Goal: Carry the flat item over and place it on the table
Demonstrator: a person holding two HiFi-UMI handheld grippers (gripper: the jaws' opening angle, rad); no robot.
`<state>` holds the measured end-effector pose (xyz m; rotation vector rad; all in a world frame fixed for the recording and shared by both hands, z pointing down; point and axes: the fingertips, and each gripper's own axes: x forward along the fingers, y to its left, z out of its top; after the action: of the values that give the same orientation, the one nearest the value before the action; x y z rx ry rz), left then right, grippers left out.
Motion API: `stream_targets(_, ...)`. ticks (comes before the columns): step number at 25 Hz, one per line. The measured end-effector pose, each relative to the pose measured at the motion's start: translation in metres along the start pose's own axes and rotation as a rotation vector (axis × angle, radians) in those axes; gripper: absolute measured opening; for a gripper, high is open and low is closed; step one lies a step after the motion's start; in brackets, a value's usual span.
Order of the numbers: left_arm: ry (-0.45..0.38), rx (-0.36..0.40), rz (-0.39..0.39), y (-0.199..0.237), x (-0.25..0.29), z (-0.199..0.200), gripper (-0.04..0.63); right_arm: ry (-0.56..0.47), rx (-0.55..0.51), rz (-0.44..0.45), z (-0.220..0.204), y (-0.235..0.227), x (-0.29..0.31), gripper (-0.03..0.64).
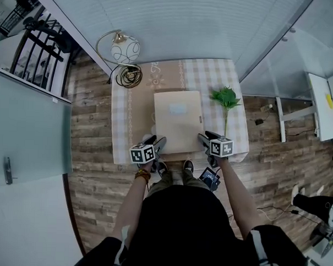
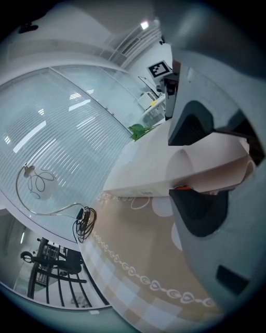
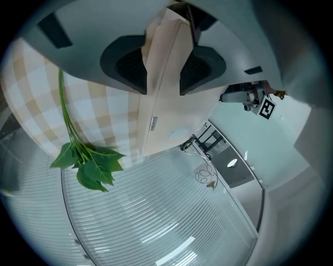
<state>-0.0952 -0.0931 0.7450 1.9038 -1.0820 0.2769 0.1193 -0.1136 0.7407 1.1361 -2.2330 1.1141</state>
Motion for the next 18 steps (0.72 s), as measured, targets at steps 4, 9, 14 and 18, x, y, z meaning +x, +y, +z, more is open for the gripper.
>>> stream_targets(4,-0.037,0.035,0.015,-0.002,-0.005,0.019,0.267,-0.078,-0.069,-0.038,0.025,-0.001,-0.01,0.184)
stream_targets(9,-0.124,0.179,0.064,-0.019,-0.018,0.061,0.267,-0.153,-0.166,-0.043,0.063,0.017,-0.024,0.184)
stream_targets(14,-0.255,0.328,0.072,-0.058,-0.033,0.121,0.267,-0.272,-0.3,-0.054,0.115,0.056,-0.042,0.181)
stream_targets(18,-0.397,0.407,0.07,-0.098,-0.057,0.17,0.267,-0.412,-0.369,-0.067,0.161,0.093,-0.066,0.178)
